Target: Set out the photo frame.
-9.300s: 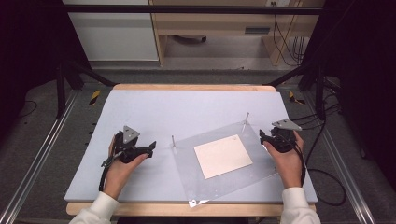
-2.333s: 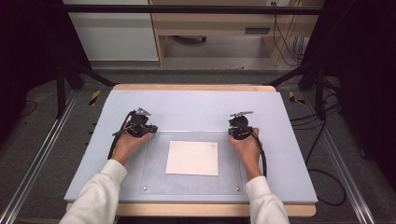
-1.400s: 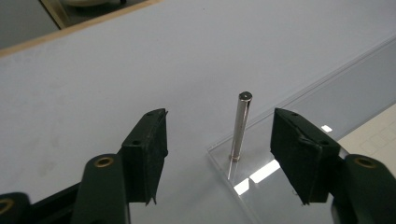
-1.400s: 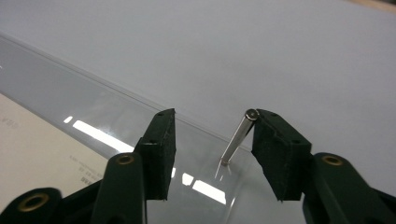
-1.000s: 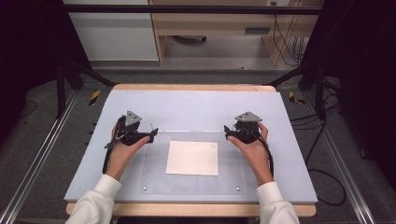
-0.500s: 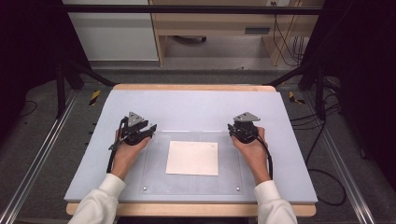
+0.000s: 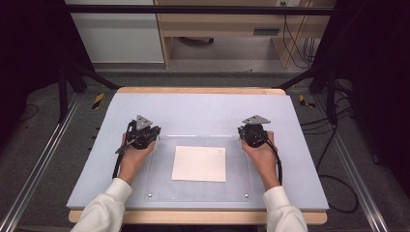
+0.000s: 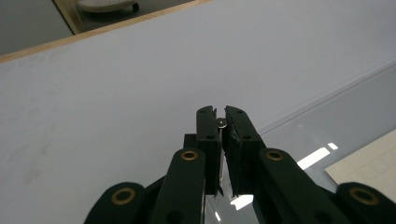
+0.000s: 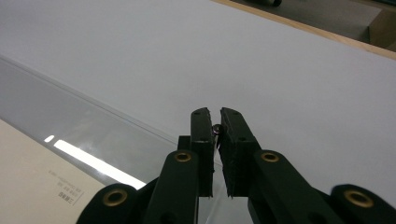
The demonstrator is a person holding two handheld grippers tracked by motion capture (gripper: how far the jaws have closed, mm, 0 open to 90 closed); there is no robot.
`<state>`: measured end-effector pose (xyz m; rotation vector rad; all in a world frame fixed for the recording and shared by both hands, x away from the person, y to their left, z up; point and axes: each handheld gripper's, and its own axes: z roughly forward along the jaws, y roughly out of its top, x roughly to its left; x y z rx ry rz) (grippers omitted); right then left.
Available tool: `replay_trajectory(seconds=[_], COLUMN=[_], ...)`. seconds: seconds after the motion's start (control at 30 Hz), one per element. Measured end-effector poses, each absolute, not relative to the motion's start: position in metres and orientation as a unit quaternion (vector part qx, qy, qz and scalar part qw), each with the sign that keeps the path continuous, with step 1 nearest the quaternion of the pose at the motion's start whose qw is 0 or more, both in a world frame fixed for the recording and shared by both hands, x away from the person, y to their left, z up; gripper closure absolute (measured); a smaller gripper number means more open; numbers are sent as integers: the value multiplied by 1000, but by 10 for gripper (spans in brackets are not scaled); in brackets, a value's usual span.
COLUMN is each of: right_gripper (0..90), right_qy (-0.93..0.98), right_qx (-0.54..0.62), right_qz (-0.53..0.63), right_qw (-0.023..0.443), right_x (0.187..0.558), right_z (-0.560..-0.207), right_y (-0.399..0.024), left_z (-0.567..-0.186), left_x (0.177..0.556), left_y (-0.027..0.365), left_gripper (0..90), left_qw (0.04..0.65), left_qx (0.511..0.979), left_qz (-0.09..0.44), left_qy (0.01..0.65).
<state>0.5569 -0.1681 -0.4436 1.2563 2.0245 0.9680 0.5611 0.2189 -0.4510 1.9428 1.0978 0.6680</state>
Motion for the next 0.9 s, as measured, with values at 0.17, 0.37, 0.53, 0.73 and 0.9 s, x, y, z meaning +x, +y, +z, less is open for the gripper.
replay_trajectory(seconds=[0.17,0.37,0.53,0.73,0.9], right_gripper=[853,858,859,858,859], right_qy=[758,764,767,772,773], right_qx=[483,497,507,513,518], right_qz=[348,333,320,307,307], right_qw=[268,242,229,214,203], right_x=[561,568,574,580,584], right_z=[-440,-434,-430,-427,-427], right_y=[-165,-165,-164,-164,-165], left_z=[-446,-441,-435,-432,-431], left_x=[564,571,579,587,590], left_y=[219,218,217,216,217], left_gripper=[846,850,850,849,849], left_qw=[382,367,345,335,330], left_qx=[774,785,799,804,810], left_qz=[248,226,207,194,184], left_qy=[440,445,448,450,450])
